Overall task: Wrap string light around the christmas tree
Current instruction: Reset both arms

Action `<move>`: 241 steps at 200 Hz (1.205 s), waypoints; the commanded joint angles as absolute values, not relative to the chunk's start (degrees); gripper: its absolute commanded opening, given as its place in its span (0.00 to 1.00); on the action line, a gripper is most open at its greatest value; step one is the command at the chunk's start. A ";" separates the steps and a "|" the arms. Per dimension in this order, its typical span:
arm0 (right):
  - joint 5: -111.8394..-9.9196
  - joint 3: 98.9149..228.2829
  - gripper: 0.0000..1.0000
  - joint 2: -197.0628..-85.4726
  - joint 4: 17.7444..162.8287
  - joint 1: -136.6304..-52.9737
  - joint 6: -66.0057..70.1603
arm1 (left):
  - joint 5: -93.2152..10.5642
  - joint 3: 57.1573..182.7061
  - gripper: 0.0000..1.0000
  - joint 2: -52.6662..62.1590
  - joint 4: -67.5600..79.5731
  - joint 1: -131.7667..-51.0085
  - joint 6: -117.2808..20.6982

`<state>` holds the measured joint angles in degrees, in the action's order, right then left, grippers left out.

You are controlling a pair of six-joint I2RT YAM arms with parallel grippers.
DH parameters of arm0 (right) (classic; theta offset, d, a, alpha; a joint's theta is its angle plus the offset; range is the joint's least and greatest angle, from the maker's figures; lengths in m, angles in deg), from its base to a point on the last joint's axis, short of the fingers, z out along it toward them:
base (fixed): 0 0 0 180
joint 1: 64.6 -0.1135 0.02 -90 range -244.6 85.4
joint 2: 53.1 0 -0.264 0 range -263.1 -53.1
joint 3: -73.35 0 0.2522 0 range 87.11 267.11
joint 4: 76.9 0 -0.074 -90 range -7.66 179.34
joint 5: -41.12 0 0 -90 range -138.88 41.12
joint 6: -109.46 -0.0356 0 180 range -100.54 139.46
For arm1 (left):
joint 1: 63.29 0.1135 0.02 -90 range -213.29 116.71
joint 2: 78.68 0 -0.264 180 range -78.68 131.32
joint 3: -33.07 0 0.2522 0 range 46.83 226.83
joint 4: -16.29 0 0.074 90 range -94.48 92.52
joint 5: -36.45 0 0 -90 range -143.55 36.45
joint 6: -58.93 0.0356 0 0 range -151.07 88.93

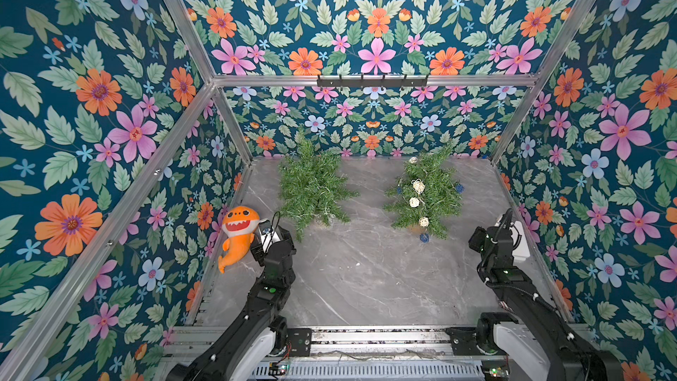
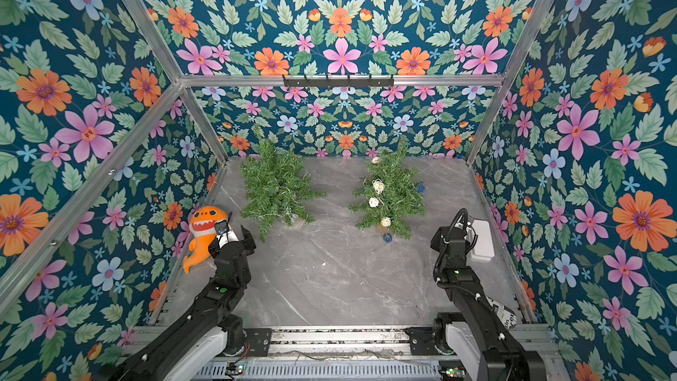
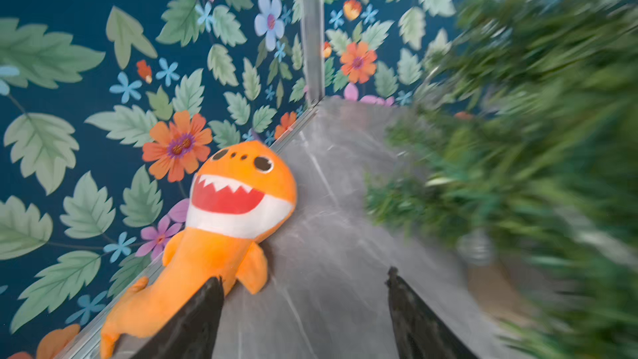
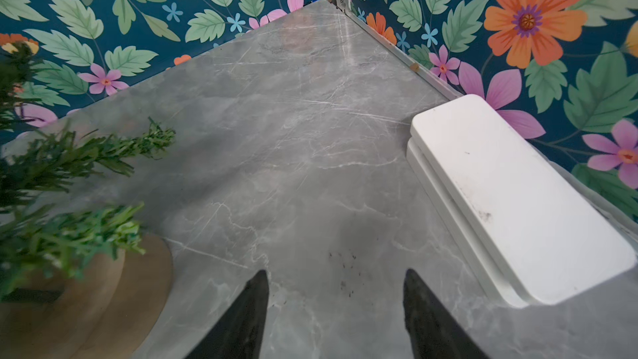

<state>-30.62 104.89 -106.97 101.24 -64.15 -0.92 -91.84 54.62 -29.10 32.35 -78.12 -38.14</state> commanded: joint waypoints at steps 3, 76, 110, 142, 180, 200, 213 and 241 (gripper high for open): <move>-29.84 104.47 0.61 -110.79 114.07 -64.13 1.70 | -83.53 52.54 0.77 -21.46 54.70 -73.47 -35.98; -32.85 103.75 0.62 -122.52 128.14 -64.09 9.03 | -66.48 54.52 0.77 3.52 78.91 -64.08 -34.80; -32.83 100.00 0.65 -127.50 141.61 -64.14 10.85 | -63.40 54.71 0.77 12.92 87.88 -63.30 -34.85; -34.88 99.81 0.67 -129.53 143.81 -64.11 11.82 | -64.20 57.07 0.77 12.68 83.04 -63.31 -35.18; -36.11 101.56 0.74 -135.97 147.52 -63.99 12.78 | -65.29 59.39 0.78 12.77 78.93 -63.29 -35.31; -37.21 101.83 0.77 -134.16 143.19 -63.47 11.62 | -64.64 60.95 0.79 12.80 75.85 -63.38 -34.85; -37.19 100.76 0.82 -136.85 151.06 -63.13 12.80 | -64.63 61.07 0.80 12.92 76.06 -63.39 -34.76; -37.37 101.10 0.99 -136.45 149.69 -63.10 12.57 | -64.63 61.06 1.00 12.97 76.09 -63.53 -34.76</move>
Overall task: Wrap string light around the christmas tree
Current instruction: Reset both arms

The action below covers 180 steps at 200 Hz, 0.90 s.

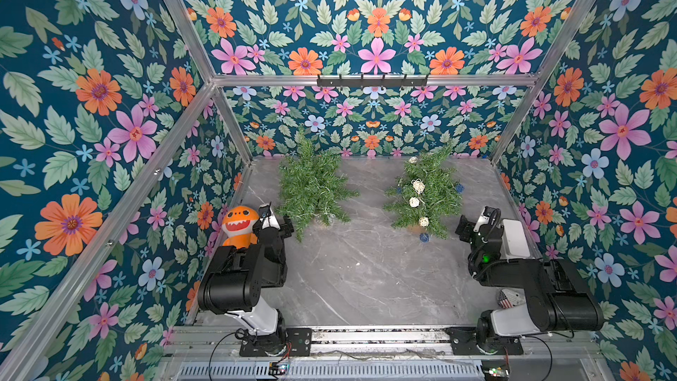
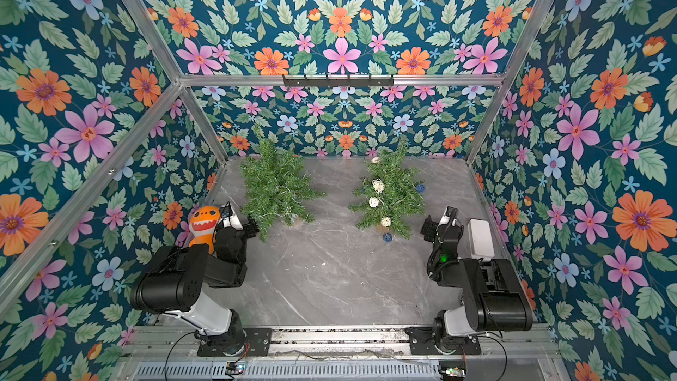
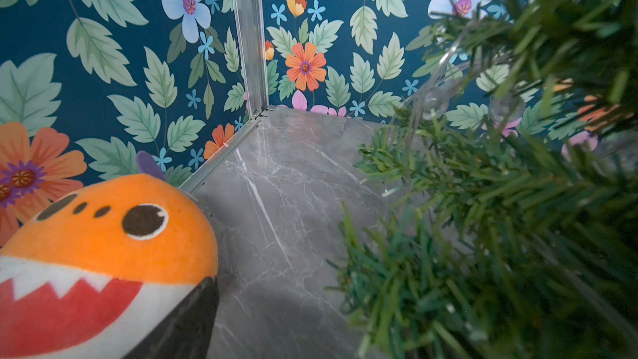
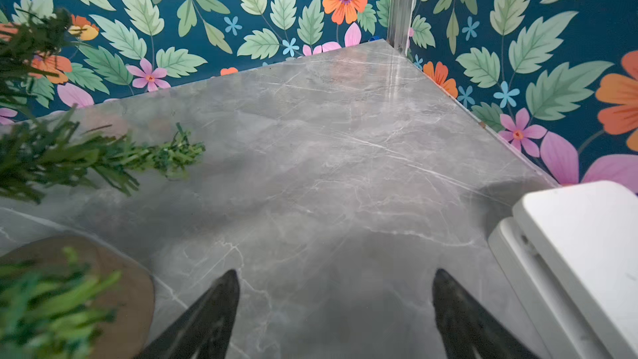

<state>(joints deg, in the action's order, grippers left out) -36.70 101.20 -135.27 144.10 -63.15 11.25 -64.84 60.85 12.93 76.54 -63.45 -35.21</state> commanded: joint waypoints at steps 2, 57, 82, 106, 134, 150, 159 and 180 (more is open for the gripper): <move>-37.37 101.13 0.99 -136.45 149.69 -63.11 12.59 | -64.63 61.02 1.00 12.96 76.09 -63.48 -34.76; -37.49 101.58 0.99 -135.41 146.19 -63.18 11.95 | -60.86 62.56 1.00 12.98 73.36 -63.53 -33.05; -37.54 101.44 0.99 -135.81 146.99 -63.11 11.99 | -58.08 63.50 1.00 13.07 71.67 -63.62 -31.82; -37.54 101.46 0.99 -135.81 146.99 -63.15 11.99 | -58.29 63.53 1.00 13.08 71.55 -63.73 -31.70; -37.89 102.18 0.99 -136.07 146.04 -63.18 12.16 | -58.42 63.54 1.00 13.08 71.52 -63.77 -31.71; -37.89 102.33 0.99 -136.07 145.85 -63.17 12.26 | -58.45 63.59 1.00 13.08 71.52 -63.82 -31.71; -37.89 102.35 0.99 -136.09 145.85 -63.17 12.25 | -58.47 63.54 1.00 13.09 71.52 -63.83 -31.69; -37.89 102.32 0.99 -136.07 145.85 -63.11 12.26 | -58.47 63.58 1.00 13.11 71.57 -63.83 -31.69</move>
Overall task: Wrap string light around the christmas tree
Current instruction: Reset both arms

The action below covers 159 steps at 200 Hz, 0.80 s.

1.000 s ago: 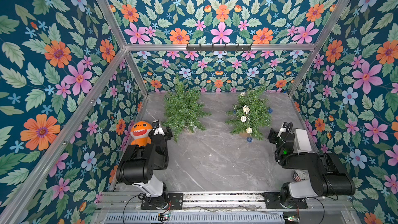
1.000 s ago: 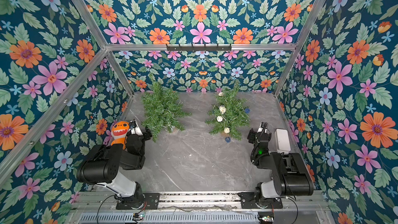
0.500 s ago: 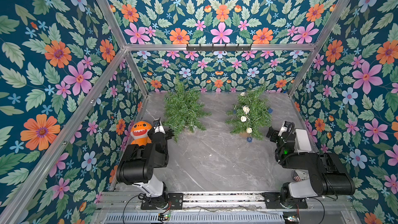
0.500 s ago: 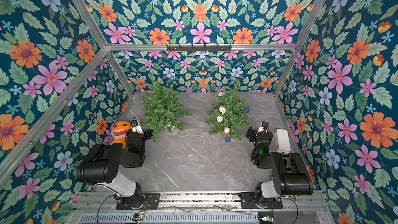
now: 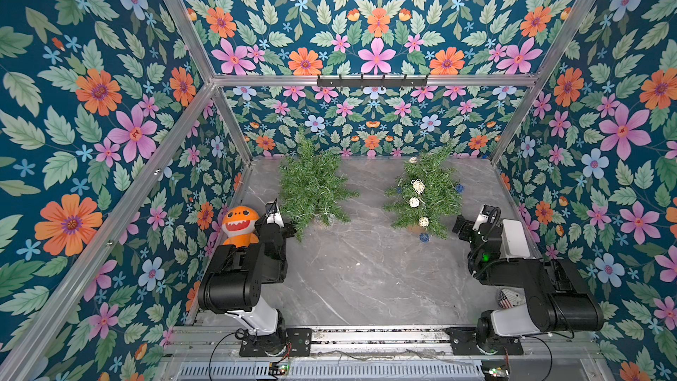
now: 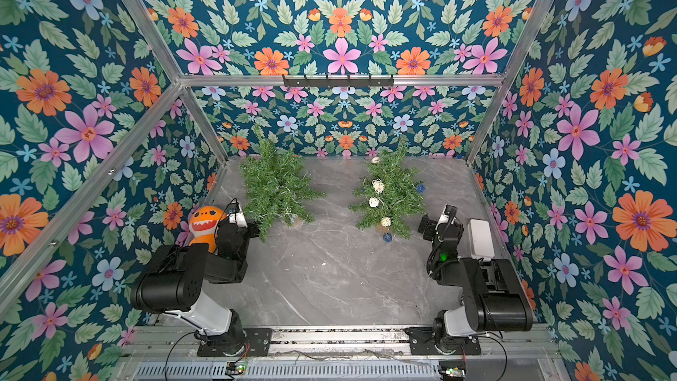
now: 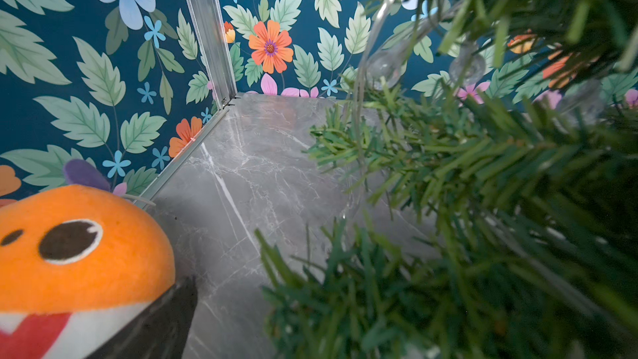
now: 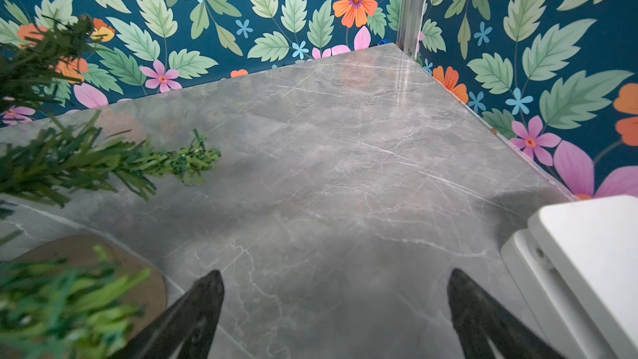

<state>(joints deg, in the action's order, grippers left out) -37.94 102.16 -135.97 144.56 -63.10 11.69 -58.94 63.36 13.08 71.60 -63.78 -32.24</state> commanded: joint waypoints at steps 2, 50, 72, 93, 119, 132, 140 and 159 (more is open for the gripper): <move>-37.89 102.32 0.99 -136.14 145.81 -63.17 12.25 | -58.47 63.54 1.00 13.13 71.53 -63.82 -31.73; -37.81 102.71 0.99 -136.07 145.14 -63.13 12.34 | -58.48 63.57 1.00 13.12 71.56 -63.88 -31.69; -37.81 102.69 0.99 -136.08 145.15 -63.17 12.34 | -58.40 63.79 1.00 13.17 71.27 -63.84 -31.76; -37.81 102.67 0.99 -136.12 145.12 -63.14 12.43 | -58.40 63.70 1.00 13.04 71.39 -63.82 -31.69; -37.81 102.69 0.99 -136.07 145.10 -63.15 12.43 | -58.47 63.56 1.00 13.12 71.49 -63.82 -31.76; -37.80 102.70 0.99 -136.12 145.15 -63.16 12.42 | -58.52 63.57 1.00 13.12 71.51 -63.85 -31.69; -37.81 102.71 0.99 -136.07 145.15 -63.13 12.43 | -58.52 63.54 1.00 13.08 71.52 -63.82 -31.76; -37.81 102.67 0.99 -136.09 145.12 -63.12 12.39 | -58.53 63.57 1.00 13.10 71.50 -63.82 -31.64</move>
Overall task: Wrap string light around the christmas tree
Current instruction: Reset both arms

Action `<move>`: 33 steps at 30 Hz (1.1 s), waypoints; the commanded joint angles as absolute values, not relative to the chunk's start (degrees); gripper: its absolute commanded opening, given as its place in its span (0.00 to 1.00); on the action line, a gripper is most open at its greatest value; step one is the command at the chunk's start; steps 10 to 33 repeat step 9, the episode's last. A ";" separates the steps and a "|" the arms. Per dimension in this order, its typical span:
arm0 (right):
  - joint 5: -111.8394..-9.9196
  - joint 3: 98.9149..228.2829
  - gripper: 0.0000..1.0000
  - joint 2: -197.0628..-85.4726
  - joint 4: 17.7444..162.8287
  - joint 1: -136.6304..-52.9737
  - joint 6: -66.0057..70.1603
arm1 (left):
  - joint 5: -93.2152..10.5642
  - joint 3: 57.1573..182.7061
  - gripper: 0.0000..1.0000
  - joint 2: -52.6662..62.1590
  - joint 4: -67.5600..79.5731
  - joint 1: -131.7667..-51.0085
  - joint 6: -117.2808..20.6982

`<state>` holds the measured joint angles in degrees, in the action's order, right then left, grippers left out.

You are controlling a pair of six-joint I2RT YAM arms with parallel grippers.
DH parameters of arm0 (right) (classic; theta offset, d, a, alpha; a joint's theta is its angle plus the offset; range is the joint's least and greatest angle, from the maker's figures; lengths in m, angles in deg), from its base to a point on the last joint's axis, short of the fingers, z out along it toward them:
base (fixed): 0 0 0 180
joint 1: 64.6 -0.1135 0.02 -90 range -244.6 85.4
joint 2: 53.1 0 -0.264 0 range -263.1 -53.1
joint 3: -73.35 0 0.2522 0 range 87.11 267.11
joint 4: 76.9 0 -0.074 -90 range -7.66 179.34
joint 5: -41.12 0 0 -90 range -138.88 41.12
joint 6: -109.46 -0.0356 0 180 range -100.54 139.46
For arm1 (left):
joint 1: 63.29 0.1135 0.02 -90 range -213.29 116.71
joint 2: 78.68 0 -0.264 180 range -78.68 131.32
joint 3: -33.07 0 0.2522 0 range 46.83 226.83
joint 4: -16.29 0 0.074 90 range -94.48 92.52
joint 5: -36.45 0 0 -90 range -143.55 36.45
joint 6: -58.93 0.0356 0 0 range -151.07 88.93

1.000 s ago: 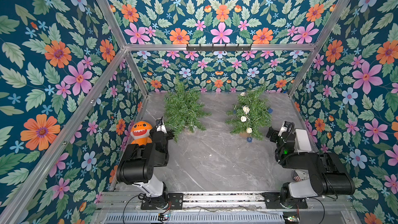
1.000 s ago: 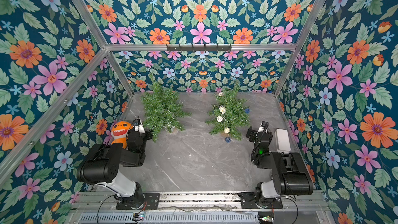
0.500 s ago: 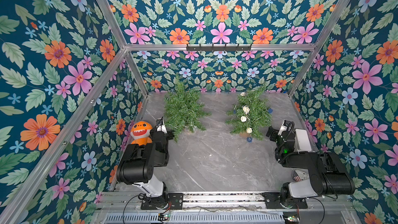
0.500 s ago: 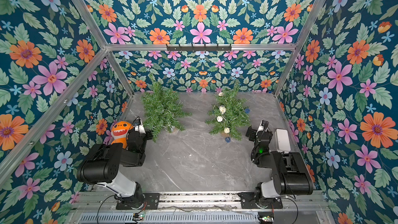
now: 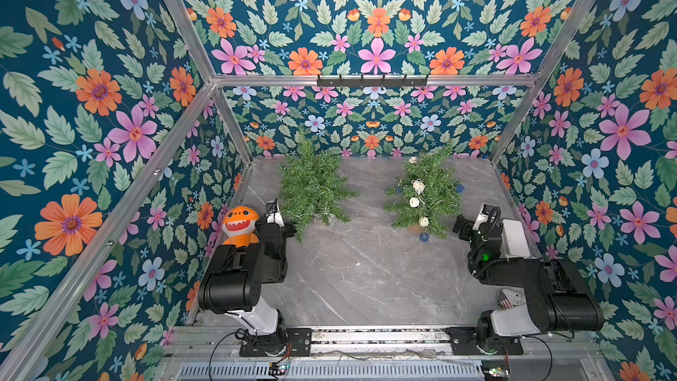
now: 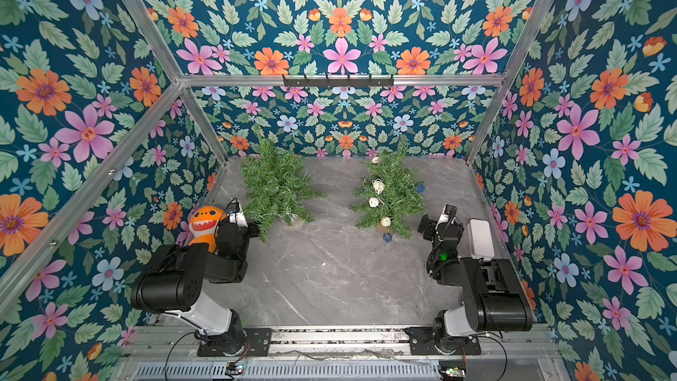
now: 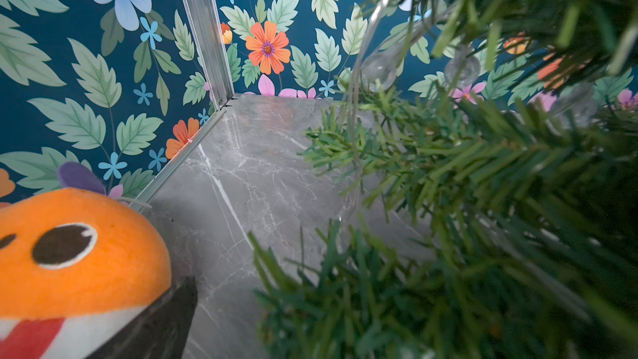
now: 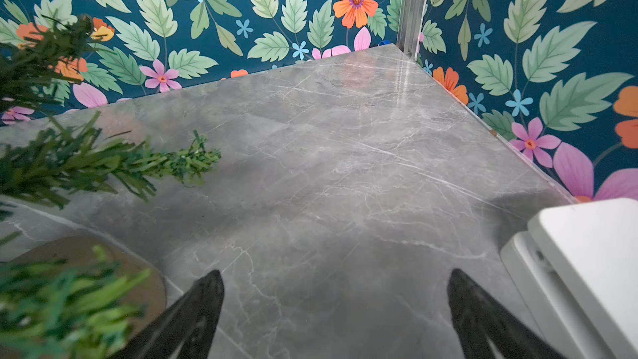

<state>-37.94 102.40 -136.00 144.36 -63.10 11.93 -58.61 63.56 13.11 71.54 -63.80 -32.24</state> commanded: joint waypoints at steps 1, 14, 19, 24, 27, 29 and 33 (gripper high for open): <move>-37.81 102.67 0.99 -136.08 145.13 -63.11 12.41 | -58.50 63.59 1.00 13.09 71.51 -63.86 -31.62; -37.80 102.67 0.99 -136.07 145.10 -63.19 12.42 | -56.53 63.26 1.00 13.05 72.00 -64.36 -30.48; -37.80 102.67 0.99 -136.07 145.10 -63.19 12.42 | -56.53 63.26 1.00 13.05 72.00 -64.36 -30.48; -37.80 102.67 0.99 -136.07 145.10 -63.19 12.42 | -56.53 63.26 1.00 13.05 72.00 -64.36 -30.48; -37.80 102.67 0.99 -136.07 145.10 -63.19 12.42 | -56.53 63.26 1.00 13.05 72.00 -64.36 -30.48; -37.80 102.67 0.99 -136.07 145.10 -63.19 12.42 | -56.53 63.26 1.00 13.05 72.00 -64.36 -30.48; -37.80 102.67 0.99 -136.07 145.10 -63.19 12.42 | -56.53 63.26 1.00 13.05 72.00 -64.36 -30.48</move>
